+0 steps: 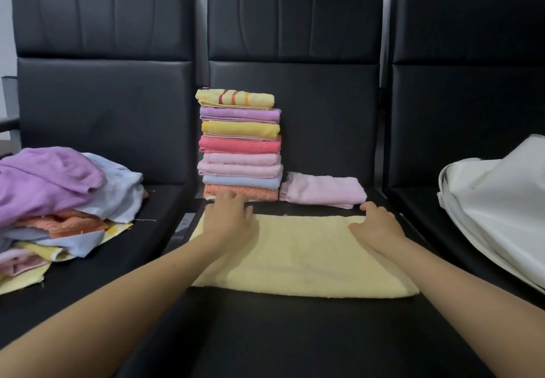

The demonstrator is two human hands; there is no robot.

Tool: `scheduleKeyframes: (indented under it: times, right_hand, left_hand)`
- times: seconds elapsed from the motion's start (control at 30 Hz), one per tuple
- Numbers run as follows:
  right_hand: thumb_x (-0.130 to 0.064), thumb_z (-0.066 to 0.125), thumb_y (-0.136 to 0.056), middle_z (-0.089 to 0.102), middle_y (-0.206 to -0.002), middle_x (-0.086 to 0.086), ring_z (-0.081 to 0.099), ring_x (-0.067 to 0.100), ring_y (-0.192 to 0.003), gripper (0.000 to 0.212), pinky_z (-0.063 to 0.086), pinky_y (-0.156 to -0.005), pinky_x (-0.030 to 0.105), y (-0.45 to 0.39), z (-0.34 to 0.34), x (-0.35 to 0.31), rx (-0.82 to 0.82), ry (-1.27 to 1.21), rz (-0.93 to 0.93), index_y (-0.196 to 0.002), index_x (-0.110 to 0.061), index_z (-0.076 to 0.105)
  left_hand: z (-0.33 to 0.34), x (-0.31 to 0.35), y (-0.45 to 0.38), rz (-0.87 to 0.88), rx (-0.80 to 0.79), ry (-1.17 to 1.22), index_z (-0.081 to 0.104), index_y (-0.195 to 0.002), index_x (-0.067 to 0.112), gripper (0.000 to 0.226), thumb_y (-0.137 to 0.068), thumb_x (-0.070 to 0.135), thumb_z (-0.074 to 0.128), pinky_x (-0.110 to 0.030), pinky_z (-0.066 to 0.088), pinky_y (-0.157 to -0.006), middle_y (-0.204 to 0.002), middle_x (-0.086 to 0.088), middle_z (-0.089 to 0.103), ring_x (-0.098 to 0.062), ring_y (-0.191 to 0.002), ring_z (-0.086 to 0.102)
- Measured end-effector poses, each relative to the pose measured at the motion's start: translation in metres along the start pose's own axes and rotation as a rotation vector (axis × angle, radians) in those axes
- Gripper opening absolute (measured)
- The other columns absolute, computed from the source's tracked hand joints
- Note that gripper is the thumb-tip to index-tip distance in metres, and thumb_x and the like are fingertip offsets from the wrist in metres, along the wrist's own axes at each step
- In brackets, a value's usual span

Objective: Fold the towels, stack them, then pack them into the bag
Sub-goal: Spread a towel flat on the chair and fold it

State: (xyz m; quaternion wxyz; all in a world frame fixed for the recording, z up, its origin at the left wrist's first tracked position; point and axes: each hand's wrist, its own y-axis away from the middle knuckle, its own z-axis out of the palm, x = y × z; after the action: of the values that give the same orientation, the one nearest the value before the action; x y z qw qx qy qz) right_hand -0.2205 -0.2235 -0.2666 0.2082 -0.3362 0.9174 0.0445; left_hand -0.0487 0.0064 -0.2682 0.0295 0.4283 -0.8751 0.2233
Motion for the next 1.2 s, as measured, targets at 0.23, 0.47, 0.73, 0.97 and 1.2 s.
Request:
scheduleKeyframes:
  times: [0.23, 0.47, 0.73, 0.97, 1.2]
  right_hand:
    - [-0.056, 0.062, -0.083, 0.057, -0.095, -0.001, 0.06, 0.02, -0.094, 0.059, 0.047, -0.069, 0.029, 0.015, -0.02, 0.001, -0.135, 0.0, 0.176, -0.121, -0.011, 0.056]
    - [-0.037, 0.069, -0.087, 0.053, -0.102, 0.001, 0.054, 0.016, -0.09, 0.059, 0.045, -0.072, 0.03, 0.032, -0.04, -0.002, -0.352, -0.291, 0.22, -0.133, -0.008, 0.046]
    - [-0.028, 0.062, -0.094, 0.062, -0.104, 0.008, 0.062, 0.025, -0.097, 0.031, 0.05, -0.087, 0.037, 0.048, -0.05, -0.063, -0.263, -0.836, 0.211, -0.117, -0.01, 0.054]
    - [-0.013, 0.053, -0.097, 0.065, -0.082, 0.005, 0.065, 0.018, -0.071, 0.015, 0.052, -0.061, 0.026, 0.067, -0.022, -0.086, -0.453, -0.827, -0.085, -0.108, -0.009, 0.061]
    - [-0.041, 0.048, -0.094, 0.047, -0.137, 0.006, 0.045, 0.025, -0.127, 0.052, 0.041, -0.103, 0.042, 0.062, 0.009, -0.063, -0.162, -0.189, -0.37, -0.143, -0.024, 0.04]
  left_hand:
    - [0.016, 0.068, 0.05, 0.245, -0.439, 0.05, 0.025, -0.151, 0.025, 0.057, -0.1, 0.051, 0.029, -0.044, 0.01, -0.119, -0.162, -0.001, 0.011, -0.019, -0.149, 0.009]
    - [0.015, 0.069, 0.063, 0.298, -0.322, 0.066, 0.038, -0.146, 0.023, 0.049, -0.1, 0.041, 0.035, -0.038, 0.02, -0.116, -0.155, -0.004, 0.028, -0.023, -0.143, 0.022]
    - [-0.008, 0.06, 0.047, -0.283, -0.234, 0.915, 0.055, -0.125, 0.01, 0.034, -0.102, 0.018, 0.031, -0.035, 0.049, -0.076, -0.101, -0.009, 0.063, -0.027, -0.079, 0.062]
    - [-0.014, 0.064, 0.046, -0.504, -0.434, 1.155, 0.044, -0.14, 0.016, 0.044, -0.1, 0.033, 0.047, -0.027, 0.048, -0.073, -0.098, -0.007, 0.059, -0.022, -0.093, 0.061]
    - [-0.014, 0.054, 0.046, -0.208, -0.116, 0.805, 0.043, -0.143, 0.017, 0.046, -0.098, 0.012, 0.036, -0.029, 0.036, -0.098, -0.128, -0.002, 0.054, -0.024, -0.125, 0.048]
